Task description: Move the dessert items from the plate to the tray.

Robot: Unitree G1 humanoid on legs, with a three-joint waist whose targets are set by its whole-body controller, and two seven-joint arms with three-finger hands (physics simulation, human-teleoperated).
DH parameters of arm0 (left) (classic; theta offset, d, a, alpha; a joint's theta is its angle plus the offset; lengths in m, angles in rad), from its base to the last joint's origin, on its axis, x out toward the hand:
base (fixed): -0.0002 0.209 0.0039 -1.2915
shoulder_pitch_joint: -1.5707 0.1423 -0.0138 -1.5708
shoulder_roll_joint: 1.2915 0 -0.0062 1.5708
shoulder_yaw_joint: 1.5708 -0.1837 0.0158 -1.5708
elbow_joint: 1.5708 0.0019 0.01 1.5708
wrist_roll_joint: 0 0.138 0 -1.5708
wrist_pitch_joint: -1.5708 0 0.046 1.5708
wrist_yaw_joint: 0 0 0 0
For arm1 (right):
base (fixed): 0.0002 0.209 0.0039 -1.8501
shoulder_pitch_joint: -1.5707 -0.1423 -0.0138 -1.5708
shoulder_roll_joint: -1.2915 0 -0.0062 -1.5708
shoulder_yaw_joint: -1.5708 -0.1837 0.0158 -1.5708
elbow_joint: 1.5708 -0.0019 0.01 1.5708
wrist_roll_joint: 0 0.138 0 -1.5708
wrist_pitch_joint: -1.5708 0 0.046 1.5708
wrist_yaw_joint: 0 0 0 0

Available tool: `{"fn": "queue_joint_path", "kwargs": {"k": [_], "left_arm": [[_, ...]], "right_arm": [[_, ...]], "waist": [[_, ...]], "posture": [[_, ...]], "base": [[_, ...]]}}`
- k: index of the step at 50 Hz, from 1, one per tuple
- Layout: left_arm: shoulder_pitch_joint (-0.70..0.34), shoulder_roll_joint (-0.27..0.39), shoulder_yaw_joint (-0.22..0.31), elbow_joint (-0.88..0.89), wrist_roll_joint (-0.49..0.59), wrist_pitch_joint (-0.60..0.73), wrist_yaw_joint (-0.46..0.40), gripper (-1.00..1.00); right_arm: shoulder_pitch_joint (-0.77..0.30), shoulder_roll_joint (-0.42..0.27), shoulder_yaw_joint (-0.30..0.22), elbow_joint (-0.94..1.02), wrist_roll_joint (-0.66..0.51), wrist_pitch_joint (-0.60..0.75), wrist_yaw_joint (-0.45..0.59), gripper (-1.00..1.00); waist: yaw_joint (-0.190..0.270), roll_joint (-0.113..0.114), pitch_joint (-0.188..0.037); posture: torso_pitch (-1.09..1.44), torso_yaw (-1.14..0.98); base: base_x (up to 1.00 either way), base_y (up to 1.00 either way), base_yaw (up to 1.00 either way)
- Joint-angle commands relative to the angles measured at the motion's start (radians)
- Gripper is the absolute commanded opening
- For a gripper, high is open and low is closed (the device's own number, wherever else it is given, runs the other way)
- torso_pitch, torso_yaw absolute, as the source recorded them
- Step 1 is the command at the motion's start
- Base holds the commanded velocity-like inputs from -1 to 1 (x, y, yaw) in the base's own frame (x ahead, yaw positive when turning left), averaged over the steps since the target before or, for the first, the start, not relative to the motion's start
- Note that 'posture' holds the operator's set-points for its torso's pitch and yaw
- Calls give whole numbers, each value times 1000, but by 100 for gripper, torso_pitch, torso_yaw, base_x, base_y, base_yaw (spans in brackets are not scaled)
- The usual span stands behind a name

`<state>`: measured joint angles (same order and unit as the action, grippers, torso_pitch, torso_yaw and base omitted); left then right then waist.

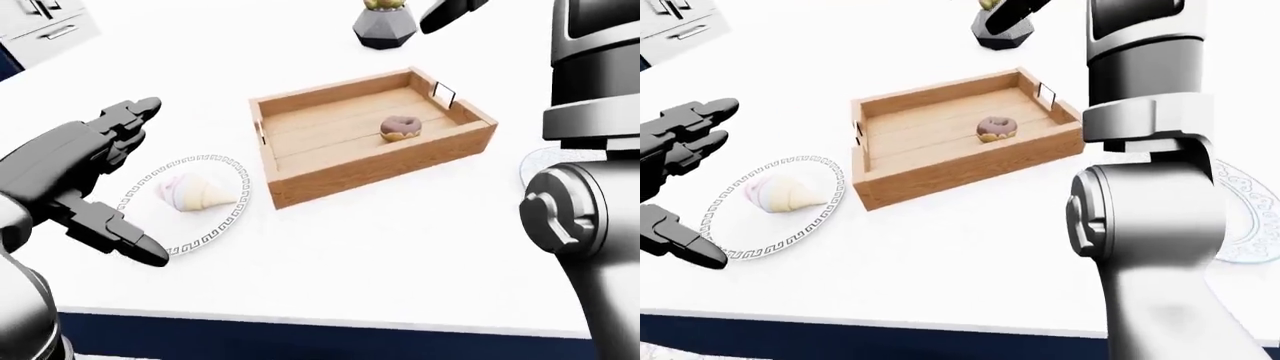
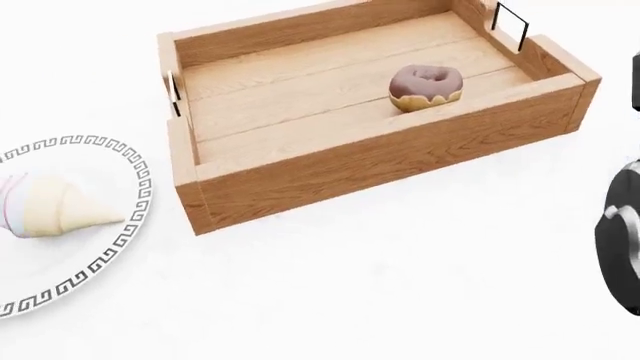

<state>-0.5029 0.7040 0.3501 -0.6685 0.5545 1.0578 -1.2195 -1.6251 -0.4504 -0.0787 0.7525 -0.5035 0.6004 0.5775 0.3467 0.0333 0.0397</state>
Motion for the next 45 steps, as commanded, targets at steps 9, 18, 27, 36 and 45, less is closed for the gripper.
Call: {"fn": "queue_joint_path", "kwargs": {"k": [9,18,27,36,45], "left_arm": [[-157,-7,-65,122,24,-104,37,100],[-320,-23,-164,354,68,-304,53,100],[-444,-81,-213,604,150,-632,74,100],[-499,-132,-248,778,255,-877,61,100],[-512,-196,-251,824,314,-930,35,100]], "right_arm": [[-52,-9,-6,-18,7,-27,-17,100],[-64,-4,-4,3,10,-35,-28,100],[-53,-1,-3,-6,12,-34,-28,100],[-37,1,-4,-21,18,-30,-32,100],[-38,3,-4,-13,23,-34,-35,100]], "waist": [[68,-1,-35],[113,-9,-38],[139,-22,-39],[155,-31,-40],[166,-34,-39]], "posture": [[0,39],[0,39],[0,39],[0,39],[0,39]], "base": [[0,0,0],[0,0,0],[0,0,0],[0,0,0],[0,0,0]]}}
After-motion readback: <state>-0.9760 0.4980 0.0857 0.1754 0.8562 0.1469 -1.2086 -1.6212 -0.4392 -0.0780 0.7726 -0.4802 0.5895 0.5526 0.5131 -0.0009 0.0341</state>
